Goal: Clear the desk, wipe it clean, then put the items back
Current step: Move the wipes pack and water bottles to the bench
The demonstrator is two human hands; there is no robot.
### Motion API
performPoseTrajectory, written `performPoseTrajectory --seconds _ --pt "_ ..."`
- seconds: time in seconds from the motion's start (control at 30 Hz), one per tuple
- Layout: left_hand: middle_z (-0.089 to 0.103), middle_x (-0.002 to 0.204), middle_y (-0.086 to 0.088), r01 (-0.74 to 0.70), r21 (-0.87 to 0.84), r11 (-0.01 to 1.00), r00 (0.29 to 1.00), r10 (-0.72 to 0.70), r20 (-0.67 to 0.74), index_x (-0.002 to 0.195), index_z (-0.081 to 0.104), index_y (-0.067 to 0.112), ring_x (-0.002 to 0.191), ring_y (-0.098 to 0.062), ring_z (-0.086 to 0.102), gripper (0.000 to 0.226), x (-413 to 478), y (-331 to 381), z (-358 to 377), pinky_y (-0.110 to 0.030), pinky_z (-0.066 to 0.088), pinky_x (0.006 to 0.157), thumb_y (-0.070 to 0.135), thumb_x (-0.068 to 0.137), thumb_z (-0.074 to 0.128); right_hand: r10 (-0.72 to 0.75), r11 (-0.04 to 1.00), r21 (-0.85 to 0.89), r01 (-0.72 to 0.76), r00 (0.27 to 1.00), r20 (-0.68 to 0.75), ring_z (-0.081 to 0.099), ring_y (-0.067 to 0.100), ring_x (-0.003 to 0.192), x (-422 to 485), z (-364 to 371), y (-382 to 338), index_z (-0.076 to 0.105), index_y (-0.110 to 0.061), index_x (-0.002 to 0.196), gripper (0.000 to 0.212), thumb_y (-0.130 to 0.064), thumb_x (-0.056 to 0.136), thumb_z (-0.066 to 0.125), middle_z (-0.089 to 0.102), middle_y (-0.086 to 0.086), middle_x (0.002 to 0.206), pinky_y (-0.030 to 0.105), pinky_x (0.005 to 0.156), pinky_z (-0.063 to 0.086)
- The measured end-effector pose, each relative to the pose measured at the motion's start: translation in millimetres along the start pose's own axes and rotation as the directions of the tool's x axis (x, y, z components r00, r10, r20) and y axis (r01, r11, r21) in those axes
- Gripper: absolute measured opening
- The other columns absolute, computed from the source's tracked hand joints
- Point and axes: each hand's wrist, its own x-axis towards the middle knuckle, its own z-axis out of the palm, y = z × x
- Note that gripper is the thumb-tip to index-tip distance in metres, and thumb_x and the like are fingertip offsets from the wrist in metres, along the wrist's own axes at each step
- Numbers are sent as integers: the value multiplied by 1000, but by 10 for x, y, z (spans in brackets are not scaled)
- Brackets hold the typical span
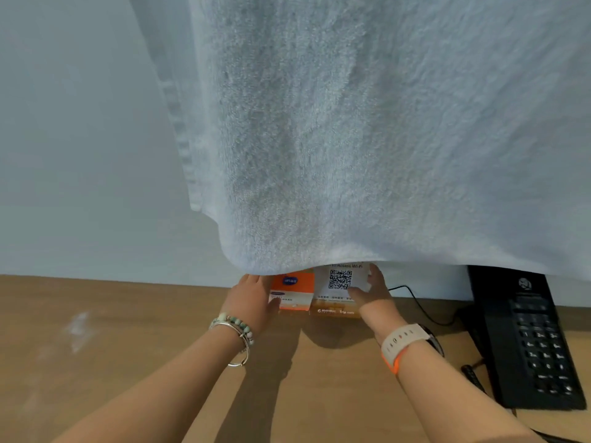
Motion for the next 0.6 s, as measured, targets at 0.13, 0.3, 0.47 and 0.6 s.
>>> performPoseTrajectory --seconds 0.13,0.3,0.47,0.6 --pt "51 125 -3 5 -53 999 999 -7 -50 127 42 20 100 -24 58 37 -106 16 -42 -33 47 81 26 92 52 -35 999 22 37 995 -98 59 29 103 -70 -20 100 48 -13 124 34 -13 90 57 59 12 120 43 90 50" --pt "44 138 5 18 -140 990 987 -40 -154 135 42 25 109 -19 57 47 -322 -4 -71 -28 45 80 25 91 56 -82 982 165 93 994 -71 58 16 72 -361 -79 138 57 -15 81 13 -13 94 55 63 8 87 38 77 54" --pt "53 126 6 42 -217 975 953 -104 -283 127 54 21 108 -16 55 44 -612 -120 -177 -23 40 73 21 84 65 -150 954 252 163 986 -69 57 16 68 -723 -154 224 60 -14 82 14 -11 94 53 58 6 71 34 73 55" --pt "55 121 5 59 -269 961 948 -138 -287 122 57 20 106 -15 54 43 -944 -351 -300 -33 49 83 16 81 69 -206 953 226 201 979 -1 56 15 66 -961 9 200 62 -16 81 15 -11 93 55 61 2 73 30 68 54"
